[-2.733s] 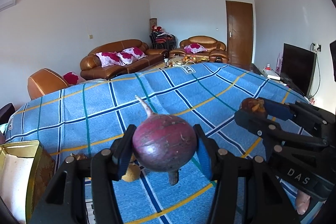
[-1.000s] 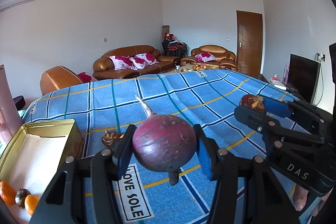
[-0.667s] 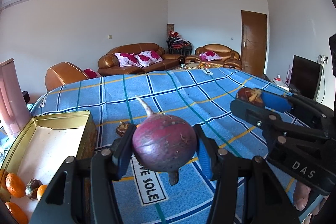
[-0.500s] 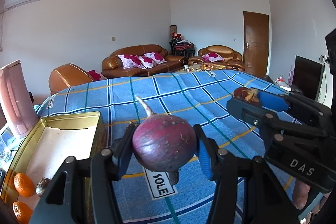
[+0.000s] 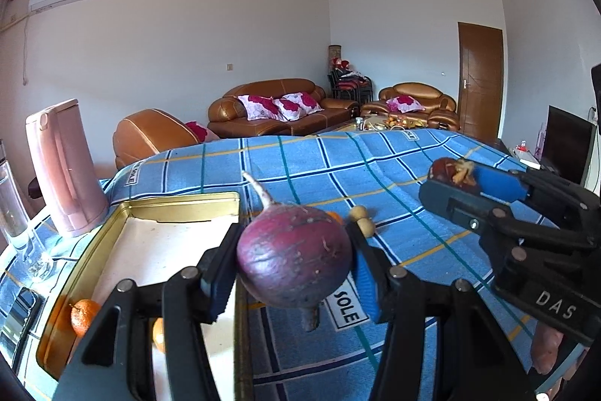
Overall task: Organize fruits
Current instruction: 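Carry the purple fruit and mangosteen over to the gold tray with both tools, then open the left tool to drop the purple fruit in the tray while the right tool releases the mangosteen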
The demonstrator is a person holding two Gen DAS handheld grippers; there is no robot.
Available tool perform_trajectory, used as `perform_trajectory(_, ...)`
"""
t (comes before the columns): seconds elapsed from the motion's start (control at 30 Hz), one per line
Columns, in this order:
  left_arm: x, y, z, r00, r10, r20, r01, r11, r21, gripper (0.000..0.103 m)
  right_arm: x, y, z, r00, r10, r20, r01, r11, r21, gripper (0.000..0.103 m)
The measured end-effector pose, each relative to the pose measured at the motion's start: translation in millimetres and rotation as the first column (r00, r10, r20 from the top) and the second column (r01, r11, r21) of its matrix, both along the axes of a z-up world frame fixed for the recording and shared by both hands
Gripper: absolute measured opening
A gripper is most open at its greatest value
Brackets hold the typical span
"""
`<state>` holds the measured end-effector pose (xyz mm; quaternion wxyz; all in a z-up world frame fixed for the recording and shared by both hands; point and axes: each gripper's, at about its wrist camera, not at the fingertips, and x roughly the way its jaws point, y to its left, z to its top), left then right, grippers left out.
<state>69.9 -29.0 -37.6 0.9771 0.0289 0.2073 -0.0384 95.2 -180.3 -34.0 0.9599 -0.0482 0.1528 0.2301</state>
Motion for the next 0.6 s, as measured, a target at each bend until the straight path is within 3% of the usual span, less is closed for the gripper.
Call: perform_trajectory(0.6,-25.2,61.4,2.5,0.992,0.123,-0.008,-0.123,0.992,-0.016,0.056,-10.1,58.0,-1.2,0.993,0.116,0.001,-0.116,0.993,-0.030,0.044)
